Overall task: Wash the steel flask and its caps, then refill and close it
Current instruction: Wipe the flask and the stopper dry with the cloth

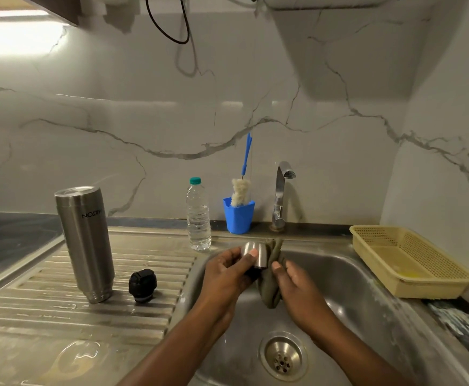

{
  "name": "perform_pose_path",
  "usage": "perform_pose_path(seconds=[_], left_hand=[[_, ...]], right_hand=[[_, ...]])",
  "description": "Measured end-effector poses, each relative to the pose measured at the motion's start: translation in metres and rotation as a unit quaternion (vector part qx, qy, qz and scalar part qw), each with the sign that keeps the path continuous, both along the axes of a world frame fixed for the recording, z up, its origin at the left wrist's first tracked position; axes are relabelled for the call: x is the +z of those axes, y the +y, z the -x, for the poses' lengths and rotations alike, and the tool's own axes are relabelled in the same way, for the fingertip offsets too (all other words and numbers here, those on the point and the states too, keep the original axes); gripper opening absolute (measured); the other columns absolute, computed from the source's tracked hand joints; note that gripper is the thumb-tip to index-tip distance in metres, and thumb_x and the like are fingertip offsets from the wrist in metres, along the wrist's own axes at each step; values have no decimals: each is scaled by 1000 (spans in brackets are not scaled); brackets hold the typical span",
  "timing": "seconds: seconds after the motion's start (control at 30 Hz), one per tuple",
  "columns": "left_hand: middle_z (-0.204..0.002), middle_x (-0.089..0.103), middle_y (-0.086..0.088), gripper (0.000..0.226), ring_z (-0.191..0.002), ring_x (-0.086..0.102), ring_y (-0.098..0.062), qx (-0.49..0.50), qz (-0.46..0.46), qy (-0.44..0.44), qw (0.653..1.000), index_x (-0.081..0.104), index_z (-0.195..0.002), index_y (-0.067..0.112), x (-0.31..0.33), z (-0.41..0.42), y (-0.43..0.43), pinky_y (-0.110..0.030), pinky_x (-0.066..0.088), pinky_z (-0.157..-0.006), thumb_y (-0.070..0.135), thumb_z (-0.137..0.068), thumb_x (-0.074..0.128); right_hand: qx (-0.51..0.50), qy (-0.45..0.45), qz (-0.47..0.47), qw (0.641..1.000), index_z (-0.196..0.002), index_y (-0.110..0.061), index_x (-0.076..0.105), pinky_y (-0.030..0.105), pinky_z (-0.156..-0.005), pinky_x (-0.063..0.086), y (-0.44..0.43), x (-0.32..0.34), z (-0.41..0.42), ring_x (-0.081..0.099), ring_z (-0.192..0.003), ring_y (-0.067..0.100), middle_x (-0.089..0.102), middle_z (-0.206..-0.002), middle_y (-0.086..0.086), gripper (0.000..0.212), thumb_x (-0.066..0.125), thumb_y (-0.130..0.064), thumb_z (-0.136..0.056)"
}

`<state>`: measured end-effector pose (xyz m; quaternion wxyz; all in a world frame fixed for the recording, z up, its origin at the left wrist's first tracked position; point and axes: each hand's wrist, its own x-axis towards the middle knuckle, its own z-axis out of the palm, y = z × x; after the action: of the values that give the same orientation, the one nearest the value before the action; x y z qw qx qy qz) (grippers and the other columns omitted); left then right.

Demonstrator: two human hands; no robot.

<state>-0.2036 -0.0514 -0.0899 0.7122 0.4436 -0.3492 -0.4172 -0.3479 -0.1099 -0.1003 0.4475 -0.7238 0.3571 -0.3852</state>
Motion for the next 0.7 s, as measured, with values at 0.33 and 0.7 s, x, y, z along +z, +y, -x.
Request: perform_pose_path(seconds=[0.33, 0.7], left_hand=[[-115, 77, -18, 24, -116, 72, -33, -27, -1, -10, 1000, 77, -116, 6, -3, 7, 0, -47, 56, -106, 19, -99, 67], [-117, 78, -12, 30, -115, 74, -27, 4, 5, 2, 1000, 65, -129, 8, -8, 9, -3, -50, 55, -107, 23, -103, 60]], right_hand=[[30, -32, 61, 997, -151, -45, 44, 10, -105, 39, -2, 1, 1, 46, -137, -9, 54, -147, -24, 42, 45, -34, -110], [57, 3, 125, 991, -163, -42, 19, 24, -122, 29, 3, -2, -2, 27, -150, -8, 31, -166, -23, 60, 44, -39, -108]])
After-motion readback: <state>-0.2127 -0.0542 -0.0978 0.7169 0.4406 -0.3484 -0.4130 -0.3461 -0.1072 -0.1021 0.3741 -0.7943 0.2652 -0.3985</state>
